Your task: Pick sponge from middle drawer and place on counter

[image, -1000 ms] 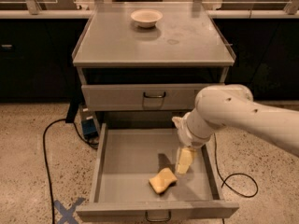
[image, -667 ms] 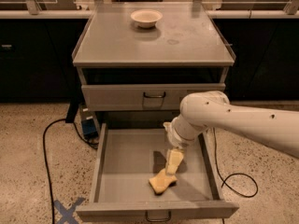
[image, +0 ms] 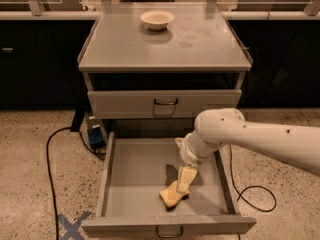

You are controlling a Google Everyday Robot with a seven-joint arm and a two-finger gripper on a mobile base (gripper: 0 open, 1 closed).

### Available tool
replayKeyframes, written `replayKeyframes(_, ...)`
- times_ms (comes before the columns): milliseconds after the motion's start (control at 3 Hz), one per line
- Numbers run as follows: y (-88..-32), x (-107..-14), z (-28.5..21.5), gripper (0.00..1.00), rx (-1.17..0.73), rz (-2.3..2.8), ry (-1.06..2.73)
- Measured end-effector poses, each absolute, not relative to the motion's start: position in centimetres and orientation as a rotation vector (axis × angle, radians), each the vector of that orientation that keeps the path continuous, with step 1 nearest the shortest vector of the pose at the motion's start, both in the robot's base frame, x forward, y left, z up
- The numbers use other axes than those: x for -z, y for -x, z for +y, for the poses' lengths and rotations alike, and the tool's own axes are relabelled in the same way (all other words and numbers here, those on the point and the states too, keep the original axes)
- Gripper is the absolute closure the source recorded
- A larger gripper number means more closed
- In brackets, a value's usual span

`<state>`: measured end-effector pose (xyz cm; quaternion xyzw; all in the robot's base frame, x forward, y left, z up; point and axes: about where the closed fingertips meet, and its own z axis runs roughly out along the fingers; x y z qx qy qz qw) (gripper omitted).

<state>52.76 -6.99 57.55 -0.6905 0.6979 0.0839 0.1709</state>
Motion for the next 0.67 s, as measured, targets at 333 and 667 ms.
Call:
replayKeyframes(333,-52.2,-52.9,-6.9,0.00,-0.305,1.993,1.931)
replayKeyframes(667,-52.2,-48.2,-6.6,0.00,-0.359,2.011,1.917)
